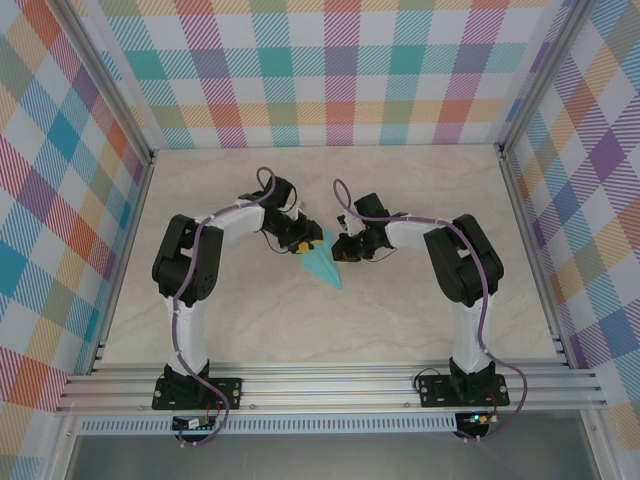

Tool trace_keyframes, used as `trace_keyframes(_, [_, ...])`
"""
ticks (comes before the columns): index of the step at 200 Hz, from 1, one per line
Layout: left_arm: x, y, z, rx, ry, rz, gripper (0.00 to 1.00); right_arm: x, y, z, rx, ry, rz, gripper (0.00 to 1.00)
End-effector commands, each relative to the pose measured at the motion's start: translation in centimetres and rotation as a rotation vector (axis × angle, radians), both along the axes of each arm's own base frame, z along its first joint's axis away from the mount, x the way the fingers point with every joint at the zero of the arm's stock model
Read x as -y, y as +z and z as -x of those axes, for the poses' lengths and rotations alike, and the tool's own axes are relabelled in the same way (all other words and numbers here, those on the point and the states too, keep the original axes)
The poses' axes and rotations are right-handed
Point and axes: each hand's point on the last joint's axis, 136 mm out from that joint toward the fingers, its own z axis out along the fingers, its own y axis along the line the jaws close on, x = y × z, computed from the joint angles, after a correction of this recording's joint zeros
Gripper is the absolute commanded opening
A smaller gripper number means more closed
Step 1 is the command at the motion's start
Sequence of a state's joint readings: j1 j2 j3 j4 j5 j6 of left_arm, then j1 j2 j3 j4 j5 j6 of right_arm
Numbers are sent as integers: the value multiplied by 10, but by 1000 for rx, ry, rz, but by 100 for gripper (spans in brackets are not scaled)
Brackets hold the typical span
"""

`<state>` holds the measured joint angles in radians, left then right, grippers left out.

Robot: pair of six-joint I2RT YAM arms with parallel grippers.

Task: Fold a paper plane with a square sheet of paper (fold left side to right side)
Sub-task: Fourth fold the wing at the center of the table.

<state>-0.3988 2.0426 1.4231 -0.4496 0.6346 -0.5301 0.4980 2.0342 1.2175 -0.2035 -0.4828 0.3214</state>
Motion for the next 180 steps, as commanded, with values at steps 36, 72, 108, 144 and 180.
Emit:
trace_keyframes(36, [19,35,-3,45,-26,93,27,14,-30,19,-84,10,74,0])
trace_keyframes(72, [26,24,-7,21,-27,99,24,13,-31,21,-87,16,79,0])
trace_keyframes(108, [30,8,-10,-7,-29,88,24,12,-32,22,-88,20,81,0])
trace_keyframes(144, [35,-5,-12,-29,-35,79,23,11,-32,22,-89,24,84,0])
trace_keyframes(180, [27,-26,-8,-57,-27,14,23,12,-31,23,-86,27,94,0])
